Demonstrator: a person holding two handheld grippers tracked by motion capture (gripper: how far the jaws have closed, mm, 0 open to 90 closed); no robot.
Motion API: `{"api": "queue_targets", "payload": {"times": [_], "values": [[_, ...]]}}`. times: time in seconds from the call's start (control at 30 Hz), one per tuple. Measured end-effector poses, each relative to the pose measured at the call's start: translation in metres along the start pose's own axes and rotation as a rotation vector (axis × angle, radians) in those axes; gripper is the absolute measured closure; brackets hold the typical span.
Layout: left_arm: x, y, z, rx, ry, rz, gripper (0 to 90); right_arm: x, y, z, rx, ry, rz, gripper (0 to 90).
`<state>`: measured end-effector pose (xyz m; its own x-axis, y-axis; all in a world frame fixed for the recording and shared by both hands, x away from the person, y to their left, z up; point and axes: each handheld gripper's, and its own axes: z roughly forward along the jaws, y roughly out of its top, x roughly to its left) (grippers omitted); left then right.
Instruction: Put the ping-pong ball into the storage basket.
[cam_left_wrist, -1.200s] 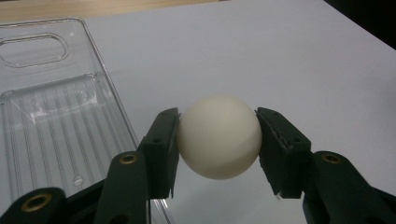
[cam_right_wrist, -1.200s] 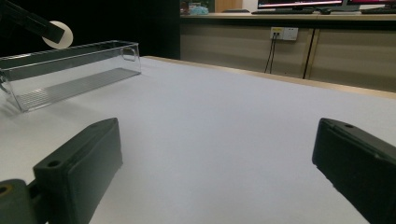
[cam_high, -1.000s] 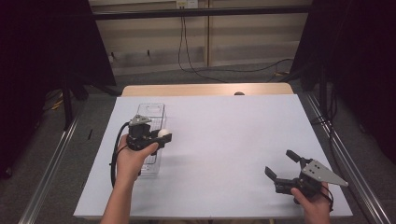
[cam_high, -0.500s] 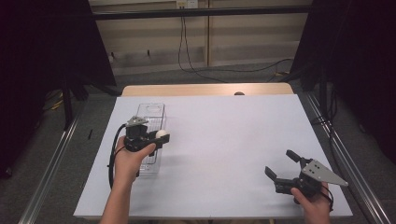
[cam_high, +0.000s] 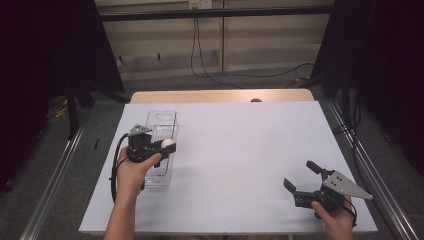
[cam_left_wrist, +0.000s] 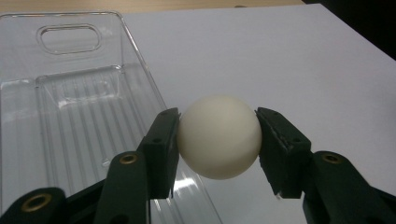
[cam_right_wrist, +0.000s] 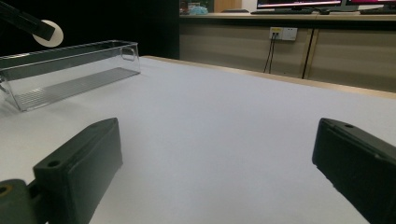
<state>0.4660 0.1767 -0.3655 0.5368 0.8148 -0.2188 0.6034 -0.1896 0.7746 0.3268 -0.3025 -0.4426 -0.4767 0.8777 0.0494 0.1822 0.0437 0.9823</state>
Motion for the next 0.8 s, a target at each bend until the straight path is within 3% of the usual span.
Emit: {"api": "queue_targets", "payload": {"times": [0.47,0.8], "values": [[0.007,-0.004,-0.004,-0.01,0.006,-0.008,51.2,0.0,0.0,0.0,-0.001,-0.002,-0.002,1.1],[0.014,-0.005,-0.004,-0.025,0.032,-0.021,51.2,0.0,0.0,0.0,-0.001,-0.001,-0.003,1.1]]}}
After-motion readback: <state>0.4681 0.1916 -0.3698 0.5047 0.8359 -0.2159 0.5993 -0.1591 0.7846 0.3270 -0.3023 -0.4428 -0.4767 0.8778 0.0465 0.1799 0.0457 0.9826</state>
